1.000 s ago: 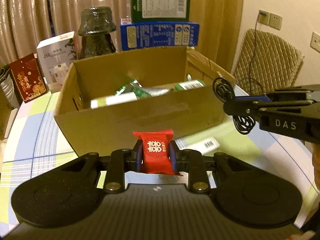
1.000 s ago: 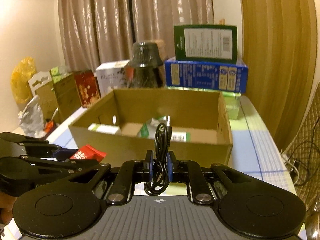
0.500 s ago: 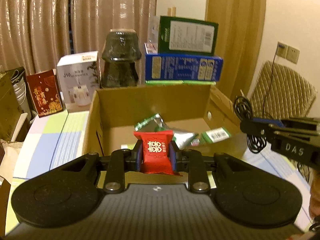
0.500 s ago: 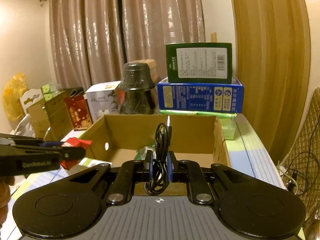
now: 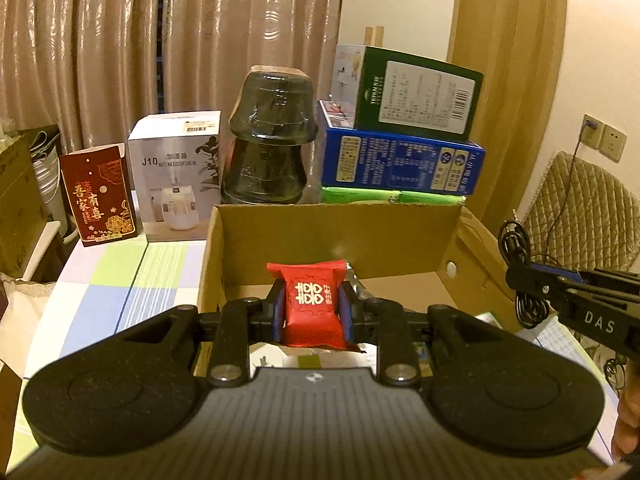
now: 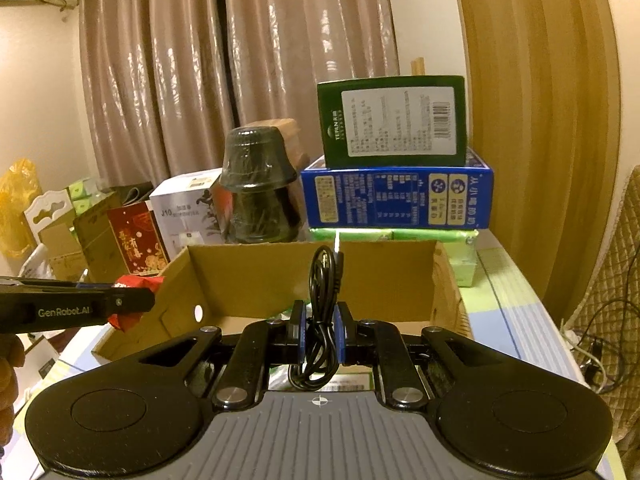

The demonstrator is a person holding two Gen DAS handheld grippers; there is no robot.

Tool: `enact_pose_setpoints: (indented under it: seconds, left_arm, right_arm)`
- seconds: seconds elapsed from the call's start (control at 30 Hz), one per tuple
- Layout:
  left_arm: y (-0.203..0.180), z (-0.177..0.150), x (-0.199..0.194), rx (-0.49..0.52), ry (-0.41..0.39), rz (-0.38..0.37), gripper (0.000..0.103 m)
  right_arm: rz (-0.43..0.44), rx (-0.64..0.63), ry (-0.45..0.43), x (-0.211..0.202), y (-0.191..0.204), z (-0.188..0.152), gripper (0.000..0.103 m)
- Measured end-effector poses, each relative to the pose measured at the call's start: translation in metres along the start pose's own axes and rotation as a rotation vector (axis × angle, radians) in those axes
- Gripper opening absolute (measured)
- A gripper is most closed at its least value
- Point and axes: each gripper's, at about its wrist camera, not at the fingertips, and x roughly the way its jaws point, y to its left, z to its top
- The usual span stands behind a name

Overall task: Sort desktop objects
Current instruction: 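Carry the candy packet with left tool while right tool carries the cable over the box, then open both tools above the cardboard box to drop the candy and cable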

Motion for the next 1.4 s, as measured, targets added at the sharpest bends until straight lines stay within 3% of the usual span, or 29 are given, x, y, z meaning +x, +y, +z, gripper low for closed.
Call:
enact_pose_setpoints:
  seconds: [0.5,1.1,1.17,1.2,1.23,1.4]
  left_arm:
    - [0.018,0.0,0.034,-0.031,0.043,0.022,0.022]
    - [0.018,-0.004,0.044,-0.047,0.052,0.018,0.022]
    - [0.018,-0.005,0.046,-0.052,0.043,0.024,0.025]
    - [0.019,-0.004,0.046,-0.053,0.038,0.029,0.037]
    - [0.02,-0.004,0.047,-0.056,0.035,0.03,0.041]
    - [0.025,-0.004,0.045,-0.065,0.039,0.031,0.041]
  right_arm:
    - [0.007,0.003,0.019,0.029,0.006,0.002,0.011]
    - [0.012,0.013,0.032,0.033,0.006,-0.001,0.011]
    - [0.011,0.015,0.035,0.034,0.005,-0.002,0.011]
    - [0.01,0.016,0.036,0.034,0.005,-0.002,0.011]
    - [0.009,0.018,0.037,0.035,0.004,-0.003,0.011]
    - [0.019,0.02,0.038,0.036,0.006,-0.003,0.011]
